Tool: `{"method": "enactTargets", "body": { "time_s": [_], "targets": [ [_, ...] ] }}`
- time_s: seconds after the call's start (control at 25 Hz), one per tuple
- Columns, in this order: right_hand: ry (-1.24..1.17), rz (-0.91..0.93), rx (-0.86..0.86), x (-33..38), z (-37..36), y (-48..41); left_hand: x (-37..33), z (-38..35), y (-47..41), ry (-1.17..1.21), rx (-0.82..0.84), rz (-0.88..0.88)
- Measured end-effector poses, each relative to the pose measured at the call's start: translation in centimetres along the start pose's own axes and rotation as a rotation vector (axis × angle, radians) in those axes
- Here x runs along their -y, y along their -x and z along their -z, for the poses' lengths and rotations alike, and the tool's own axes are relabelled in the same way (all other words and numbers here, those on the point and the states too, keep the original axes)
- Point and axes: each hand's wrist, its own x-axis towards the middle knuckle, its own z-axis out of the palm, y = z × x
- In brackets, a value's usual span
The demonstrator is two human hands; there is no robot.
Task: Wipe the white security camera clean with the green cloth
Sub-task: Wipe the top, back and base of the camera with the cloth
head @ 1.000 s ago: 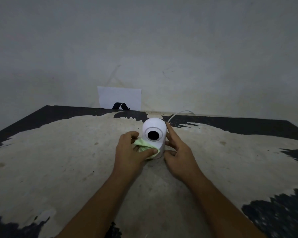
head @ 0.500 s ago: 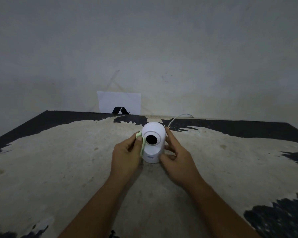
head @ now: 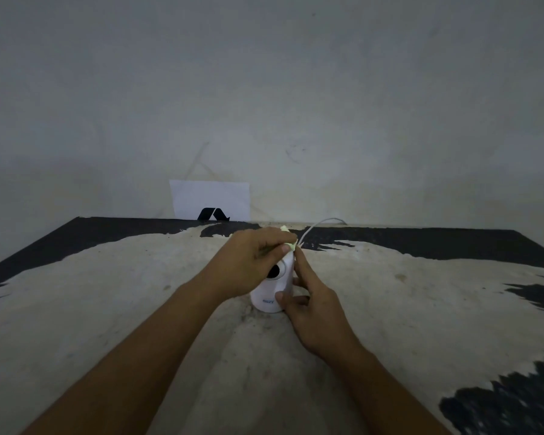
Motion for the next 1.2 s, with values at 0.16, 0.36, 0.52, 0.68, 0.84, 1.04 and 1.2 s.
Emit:
{"method": "enactTargets", "body": {
  "time_s": [0.16, 0.36, 0.52, 0.68, 0.84, 1.04, 1.2],
  "targets": [
    [-0.029, 0.022, -0.020, 0.2, 0.1, 0.3, 0.2, 0.2, 0.5, -0.003, -0.036, 0.013],
    [-0.028, 0.319, -0.199, 2.7, 1.5, -0.1, 0.9, -0.4, 0.8, 0.146, -0.100, 0.059],
    [0.296, 0.416, -0.010, 4.0, 3.4, -1.0, 1.3, -0.7, 1.3, 0.269, -0.081, 0.080],
    [0.398, 0.345, 0.066, 3.0, 4.4, -1.3, 2.2, -1.1, 2.7, 0.347, -0.130, 0.125],
    [0.360, 0.302, 0.034, 2.6, 3.8, -0.7, 2.6, -2.8, 5.0, 0.517, -0.177, 0.213],
    [0.188, 0.251, 0.125, 3.6, 2.5, -0.5, 2.3, -3.3, 5.5, 0.471, -0.217, 0.236],
    [0.049, 0.123, 0.098, 3.4, 1.4, 0.4, 2.5, -3.5, 5.5, 0.428, -0.275, 0.225]
  ]
}}
